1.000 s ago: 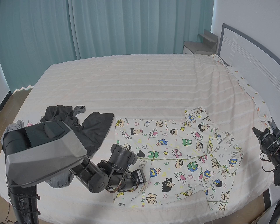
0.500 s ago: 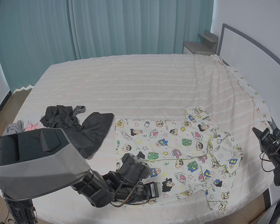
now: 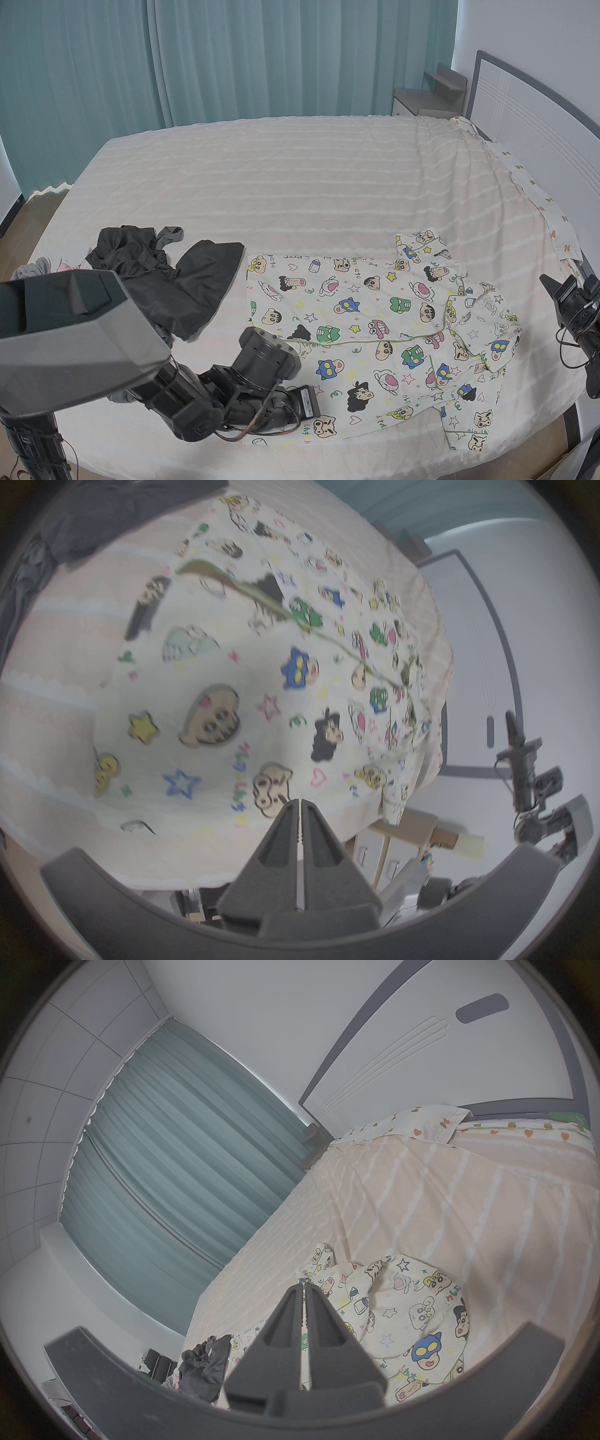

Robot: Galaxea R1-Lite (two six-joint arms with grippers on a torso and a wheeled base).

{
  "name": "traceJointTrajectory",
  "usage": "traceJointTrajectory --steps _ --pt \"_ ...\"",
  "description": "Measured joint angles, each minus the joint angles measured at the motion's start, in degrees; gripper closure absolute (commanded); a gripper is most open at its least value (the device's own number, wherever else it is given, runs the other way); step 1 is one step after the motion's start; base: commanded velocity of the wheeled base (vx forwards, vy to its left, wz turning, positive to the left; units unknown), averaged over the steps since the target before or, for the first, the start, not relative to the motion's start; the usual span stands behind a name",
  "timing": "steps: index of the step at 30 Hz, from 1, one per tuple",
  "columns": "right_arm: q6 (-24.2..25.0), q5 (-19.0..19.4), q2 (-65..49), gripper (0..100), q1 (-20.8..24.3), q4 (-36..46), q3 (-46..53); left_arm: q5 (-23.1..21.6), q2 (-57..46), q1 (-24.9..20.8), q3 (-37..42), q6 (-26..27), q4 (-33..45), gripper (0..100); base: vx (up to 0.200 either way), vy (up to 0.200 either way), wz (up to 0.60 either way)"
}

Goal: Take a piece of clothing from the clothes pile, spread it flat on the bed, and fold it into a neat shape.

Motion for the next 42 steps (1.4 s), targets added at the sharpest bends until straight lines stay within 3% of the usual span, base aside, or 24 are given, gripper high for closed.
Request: traceJointTrajectory --steps 4,5,12,20,31,42 --pt "0.00 0.00 0.15 100 0.00 0.00 0.04 0.16 -1.80 4.10 2.17 0.13 -3.52 100 0.000 0.000 0.00" --pt "0.00 0.00 0.20 100 0.01 0.02 0.06 0.22 -2.18 5.38 2.74 0.21 -4.27 0 0.000 0.000 0.00" --pt "-0.28 0.00 0.54 100 0.09 0.00 0.12 0.46 -2.77 11.41 3.50 0.32 -5.19 0 0.000 0.000 0.00" --pt "-0.88 -0.02 1.05 100 0.32 0.00 0.44 1.67 3.05 13.53 -2.93 0.73 -4.84 0 0.000 0.000 0.00" --pt "-1.40 -0.17 1.96 100 0.69 0.02 0.56 6.35 10.00 13.01 -13.35 3.36 -0.33 0 0.000 0.000 0.00" --pt "-1.48 -0.17 2.22 100 0.78 0.00 0.61 5.01 10.22 9.25 -12.06 2.90 2.05 0 0.000 0.000 0.00"
